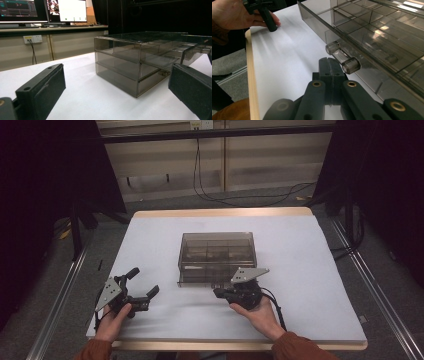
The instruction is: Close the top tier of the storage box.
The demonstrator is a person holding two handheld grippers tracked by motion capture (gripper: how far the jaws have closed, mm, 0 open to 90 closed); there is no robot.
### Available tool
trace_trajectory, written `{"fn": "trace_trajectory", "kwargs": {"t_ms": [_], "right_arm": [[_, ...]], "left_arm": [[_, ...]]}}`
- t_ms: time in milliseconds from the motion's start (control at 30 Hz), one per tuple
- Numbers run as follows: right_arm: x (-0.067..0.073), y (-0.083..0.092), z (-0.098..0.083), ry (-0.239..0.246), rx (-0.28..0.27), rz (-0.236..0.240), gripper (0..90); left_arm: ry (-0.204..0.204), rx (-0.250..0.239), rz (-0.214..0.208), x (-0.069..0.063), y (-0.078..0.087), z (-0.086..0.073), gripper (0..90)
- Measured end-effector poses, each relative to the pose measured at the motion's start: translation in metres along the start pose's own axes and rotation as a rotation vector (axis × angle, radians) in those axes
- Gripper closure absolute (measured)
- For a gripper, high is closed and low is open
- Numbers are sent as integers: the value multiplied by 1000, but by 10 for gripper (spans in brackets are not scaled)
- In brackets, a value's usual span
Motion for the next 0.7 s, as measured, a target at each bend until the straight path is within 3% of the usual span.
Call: {"fn": "trace_trajectory", "kwargs": {"t_ms": [700], "right_arm": [[-3, 0, 3, 0, -9, -15, 900]], "left_arm": [[0, -2, 1, 0, 0, 0, 9]]}}
Point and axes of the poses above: each handheld gripper's, and its own axes: y roughly backward along the jaws, z roughly out of its top, x roughly to its left, the point moved 1 cm from there along -y, roughly forward along the jaws, and after that the axes turned 13 degrees about -y, right-handed, at the moved point
